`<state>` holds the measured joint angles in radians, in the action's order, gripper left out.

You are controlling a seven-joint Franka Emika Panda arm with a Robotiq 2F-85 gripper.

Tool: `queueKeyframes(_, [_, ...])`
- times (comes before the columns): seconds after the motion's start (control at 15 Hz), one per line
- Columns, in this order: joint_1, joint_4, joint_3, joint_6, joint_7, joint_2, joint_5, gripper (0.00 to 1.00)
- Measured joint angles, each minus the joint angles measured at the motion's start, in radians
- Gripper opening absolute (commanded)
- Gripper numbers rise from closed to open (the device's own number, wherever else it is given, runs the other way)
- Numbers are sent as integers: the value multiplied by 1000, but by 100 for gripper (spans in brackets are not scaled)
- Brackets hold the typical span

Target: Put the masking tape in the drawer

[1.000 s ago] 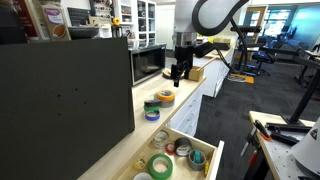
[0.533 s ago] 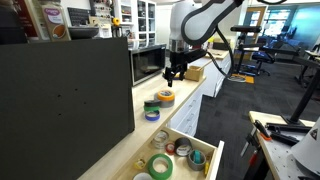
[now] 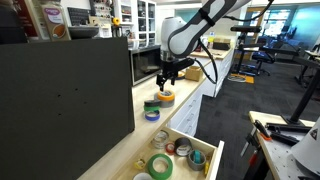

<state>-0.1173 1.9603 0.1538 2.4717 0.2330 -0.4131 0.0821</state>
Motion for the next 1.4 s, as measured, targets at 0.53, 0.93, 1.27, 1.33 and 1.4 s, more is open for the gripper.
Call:
queueKeyframes(0.53, [-44,-156,-1,4,-107,-144,-75,100])
queueKeyframes(0.93, [-72,-258,-6,1,-149,-252,-130,100])
queueKeyframes(1.27, [-77,-320,-13,-2,-151,-319,-144,72])
queueKeyframes(1.33, [-80,-329,-16,-2,-153,-327,-149,67])
queueKeyframes(1.4, [-82,-334,-17,-2,-154,-332,-153,59])
